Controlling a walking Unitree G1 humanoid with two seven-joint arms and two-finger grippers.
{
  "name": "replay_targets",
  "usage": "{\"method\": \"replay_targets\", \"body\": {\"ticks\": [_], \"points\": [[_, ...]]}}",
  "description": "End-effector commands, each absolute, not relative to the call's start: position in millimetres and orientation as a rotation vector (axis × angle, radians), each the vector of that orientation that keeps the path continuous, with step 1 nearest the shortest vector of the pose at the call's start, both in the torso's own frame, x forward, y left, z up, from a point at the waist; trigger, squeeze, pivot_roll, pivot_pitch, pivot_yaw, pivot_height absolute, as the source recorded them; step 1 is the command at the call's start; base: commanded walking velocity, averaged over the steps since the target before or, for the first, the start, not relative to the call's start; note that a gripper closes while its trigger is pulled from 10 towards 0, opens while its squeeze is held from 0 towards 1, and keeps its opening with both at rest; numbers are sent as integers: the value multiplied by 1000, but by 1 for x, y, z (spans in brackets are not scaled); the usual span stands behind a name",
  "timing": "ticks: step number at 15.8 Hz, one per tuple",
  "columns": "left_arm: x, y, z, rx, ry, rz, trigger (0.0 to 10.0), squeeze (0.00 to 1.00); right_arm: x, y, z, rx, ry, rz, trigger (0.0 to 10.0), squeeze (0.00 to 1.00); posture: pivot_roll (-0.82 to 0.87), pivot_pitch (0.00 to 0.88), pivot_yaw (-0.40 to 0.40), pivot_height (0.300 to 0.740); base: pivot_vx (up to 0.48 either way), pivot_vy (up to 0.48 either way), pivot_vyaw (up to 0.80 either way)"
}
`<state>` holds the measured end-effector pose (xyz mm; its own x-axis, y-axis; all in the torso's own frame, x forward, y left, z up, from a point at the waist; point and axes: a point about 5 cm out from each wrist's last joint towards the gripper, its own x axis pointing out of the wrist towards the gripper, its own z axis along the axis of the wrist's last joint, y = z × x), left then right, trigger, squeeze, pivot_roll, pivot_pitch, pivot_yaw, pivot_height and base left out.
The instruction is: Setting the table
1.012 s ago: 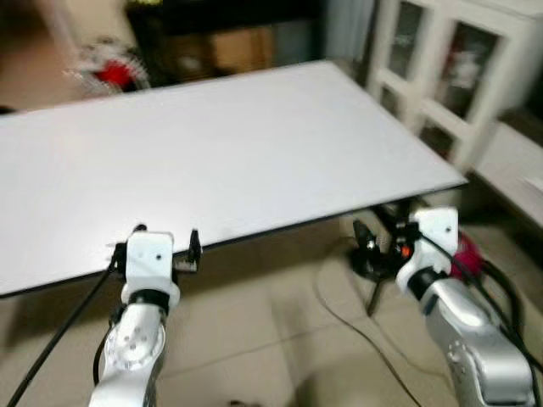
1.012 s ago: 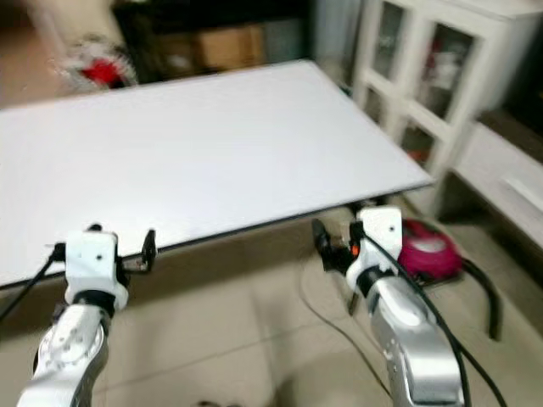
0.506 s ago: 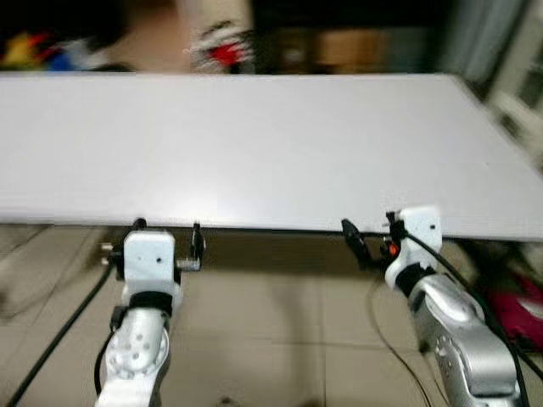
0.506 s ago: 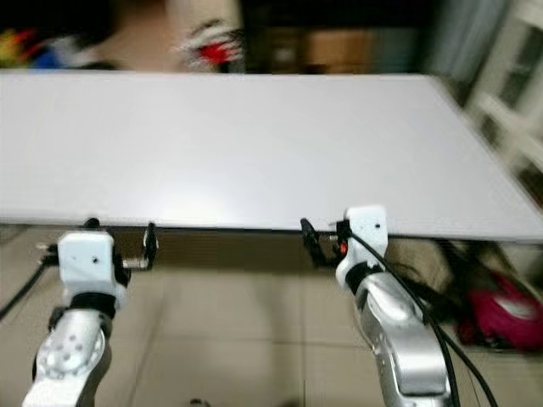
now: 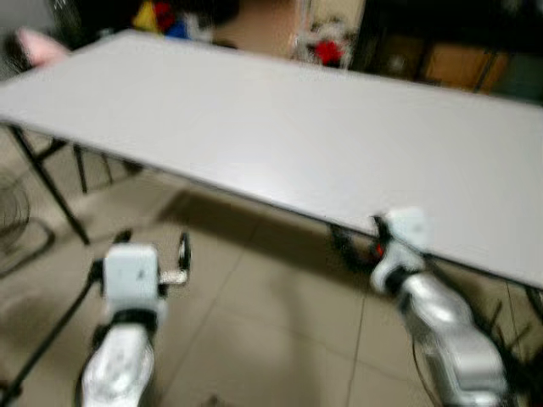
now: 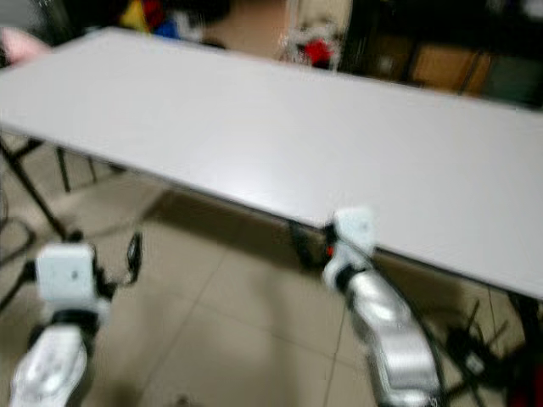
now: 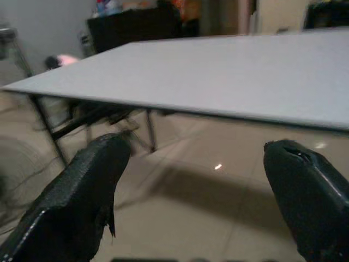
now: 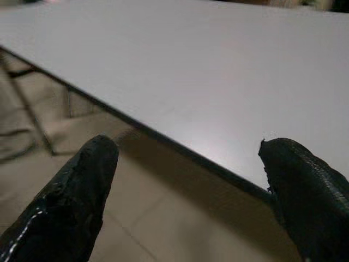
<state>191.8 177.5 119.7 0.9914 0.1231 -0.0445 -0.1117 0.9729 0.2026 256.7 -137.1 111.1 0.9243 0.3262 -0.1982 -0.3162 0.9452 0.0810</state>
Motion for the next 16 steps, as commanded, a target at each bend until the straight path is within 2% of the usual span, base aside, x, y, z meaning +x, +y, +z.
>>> {"method": "replay_targets", "body": {"ticks": [1,5,16], "points": [[192,176,121,222,59,114,10000,0,260,-141,114,41,192,322,10000,1000,-51,0,-1,740,0,0,800],[194,180,124,210,51,139,10000,0,261,-141,114,44,191,325,10000,1000,-51,0,3,740,66,0,800],[183,179,126,226,49,146,10000,0,261,-125,110,55,209,513,10000,1000,-25,0,-3,740,369,0,800]]}}
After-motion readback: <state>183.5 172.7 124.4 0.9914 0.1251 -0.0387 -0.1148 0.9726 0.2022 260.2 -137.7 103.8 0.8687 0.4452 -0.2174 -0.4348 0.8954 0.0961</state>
